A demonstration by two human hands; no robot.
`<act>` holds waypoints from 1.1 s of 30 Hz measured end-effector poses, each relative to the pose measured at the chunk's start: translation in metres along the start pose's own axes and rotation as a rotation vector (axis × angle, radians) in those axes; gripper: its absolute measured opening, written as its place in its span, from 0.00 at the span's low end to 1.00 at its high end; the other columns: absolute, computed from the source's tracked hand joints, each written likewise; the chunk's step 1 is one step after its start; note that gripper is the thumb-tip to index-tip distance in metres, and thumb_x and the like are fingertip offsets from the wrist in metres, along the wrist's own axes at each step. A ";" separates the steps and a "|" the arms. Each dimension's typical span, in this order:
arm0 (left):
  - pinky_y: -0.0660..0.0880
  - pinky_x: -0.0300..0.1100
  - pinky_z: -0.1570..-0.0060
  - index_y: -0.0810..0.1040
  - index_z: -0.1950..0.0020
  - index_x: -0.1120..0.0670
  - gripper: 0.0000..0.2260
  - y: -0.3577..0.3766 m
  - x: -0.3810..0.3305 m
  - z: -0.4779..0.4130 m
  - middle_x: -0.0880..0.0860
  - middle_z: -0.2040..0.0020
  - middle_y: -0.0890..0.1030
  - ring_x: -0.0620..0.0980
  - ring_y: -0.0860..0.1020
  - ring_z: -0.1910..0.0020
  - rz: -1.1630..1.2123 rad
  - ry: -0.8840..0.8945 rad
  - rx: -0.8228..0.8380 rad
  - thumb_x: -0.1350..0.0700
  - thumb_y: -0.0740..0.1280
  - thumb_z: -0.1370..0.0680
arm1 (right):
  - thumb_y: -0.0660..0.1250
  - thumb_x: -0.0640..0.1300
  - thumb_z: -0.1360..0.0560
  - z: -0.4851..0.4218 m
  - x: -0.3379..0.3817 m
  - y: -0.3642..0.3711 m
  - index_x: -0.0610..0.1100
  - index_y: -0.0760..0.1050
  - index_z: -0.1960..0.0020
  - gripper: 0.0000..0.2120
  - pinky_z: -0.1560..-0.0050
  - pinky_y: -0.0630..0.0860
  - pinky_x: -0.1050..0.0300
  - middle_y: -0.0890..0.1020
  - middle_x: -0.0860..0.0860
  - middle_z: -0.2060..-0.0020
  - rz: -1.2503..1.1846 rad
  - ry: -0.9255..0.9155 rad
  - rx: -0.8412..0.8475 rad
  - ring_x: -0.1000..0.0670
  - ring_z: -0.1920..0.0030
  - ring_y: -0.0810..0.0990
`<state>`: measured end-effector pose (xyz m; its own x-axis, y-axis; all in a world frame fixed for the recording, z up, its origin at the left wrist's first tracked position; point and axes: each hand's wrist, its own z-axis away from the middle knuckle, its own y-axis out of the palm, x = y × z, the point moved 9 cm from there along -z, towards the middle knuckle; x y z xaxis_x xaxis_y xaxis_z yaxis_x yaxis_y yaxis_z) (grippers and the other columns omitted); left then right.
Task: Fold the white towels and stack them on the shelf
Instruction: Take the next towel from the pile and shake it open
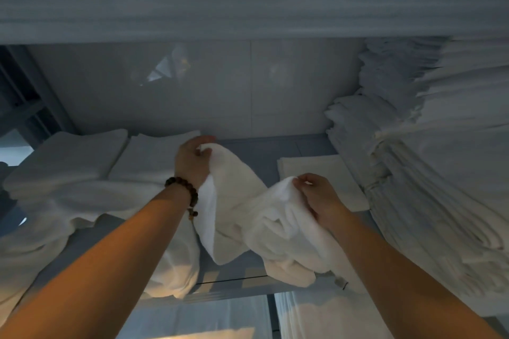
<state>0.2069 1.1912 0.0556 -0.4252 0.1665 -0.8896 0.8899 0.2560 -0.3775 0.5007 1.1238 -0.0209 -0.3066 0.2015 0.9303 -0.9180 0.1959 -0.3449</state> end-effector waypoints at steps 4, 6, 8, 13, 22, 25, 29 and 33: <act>0.75 0.37 0.53 0.82 0.53 0.49 0.16 0.032 -0.021 0.047 0.48 0.53 0.81 0.45 0.79 0.56 0.039 0.100 0.172 0.67 0.60 0.23 | 0.65 0.38 0.24 0.016 0.037 0.036 0.37 0.77 0.54 0.05 0.57 0.79 0.54 0.80 0.40 0.59 -0.459 0.092 0.122 0.48 0.62 0.80; 0.72 0.26 0.56 0.82 0.56 0.47 0.18 0.043 -0.023 0.067 0.46 0.54 0.81 0.40 0.78 0.57 0.054 0.085 0.206 0.68 0.60 0.23 | 0.64 0.34 0.24 0.023 0.051 0.051 0.36 0.74 0.51 0.03 0.65 0.80 0.59 0.78 0.41 0.61 -0.600 0.110 0.147 0.51 0.69 0.80; 0.69 0.20 0.55 0.82 0.53 0.49 0.17 0.047 -0.022 0.081 0.46 0.52 0.80 0.42 0.78 0.53 0.065 0.077 0.203 0.68 0.61 0.24 | 0.64 0.31 0.25 0.027 0.058 0.061 0.39 0.71 0.44 0.12 0.62 0.80 0.54 0.78 0.41 0.59 -0.634 0.117 0.149 0.48 0.65 0.80; 0.68 0.21 0.54 0.78 0.39 0.53 0.20 0.043 -0.009 0.098 0.44 0.49 0.77 0.42 0.76 0.49 0.038 0.020 0.169 0.49 0.72 0.29 | 0.53 0.24 0.25 0.039 0.065 0.082 0.37 0.77 0.50 0.16 0.55 0.78 0.55 0.79 0.38 0.53 -0.531 0.108 0.234 0.46 0.57 0.79; 0.63 0.28 0.58 0.79 0.48 0.60 0.08 0.038 -0.014 0.105 0.57 0.54 0.81 0.52 0.78 0.56 -0.280 0.231 0.082 0.66 0.62 0.24 | 0.71 0.33 0.32 0.033 0.086 0.076 0.41 0.83 0.54 0.09 0.46 0.79 0.48 0.85 0.41 0.57 0.023 -0.223 0.069 0.43 0.55 0.83; 0.65 0.23 0.62 0.81 0.51 0.57 0.06 0.026 -0.007 0.105 0.51 0.58 0.82 0.41 0.76 0.61 -0.198 0.215 0.101 0.64 0.66 0.25 | 0.70 0.35 0.32 0.018 0.082 0.054 0.45 0.81 0.61 0.06 0.48 0.79 0.42 0.85 0.41 0.63 0.063 -0.229 -0.002 0.42 0.59 0.84; 0.65 0.20 0.65 0.82 0.54 0.55 0.05 0.014 0.001 0.104 0.36 0.66 0.75 0.28 0.73 0.67 -0.157 0.221 0.150 0.62 0.70 0.27 | 0.68 0.35 0.31 0.000 0.069 0.024 0.46 0.80 0.62 0.07 0.49 0.79 0.42 0.84 0.43 0.65 0.106 -0.187 -0.070 0.42 0.59 0.84; 0.67 0.22 0.64 0.82 0.53 0.53 0.04 0.007 0.014 0.101 0.39 0.64 0.76 0.31 0.75 0.63 -0.167 0.176 0.206 0.60 0.70 0.26 | 0.65 0.33 0.30 -0.016 0.054 0.001 0.45 0.78 0.63 0.09 0.51 0.80 0.42 0.84 0.39 0.63 0.082 -0.128 -0.118 0.40 0.61 0.83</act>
<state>0.2233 1.0993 0.0143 -0.5742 0.3054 -0.7596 0.8124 0.0982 -0.5747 0.4877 1.1505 0.0271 -0.4158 0.0988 0.9041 -0.8548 0.2969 -0.4256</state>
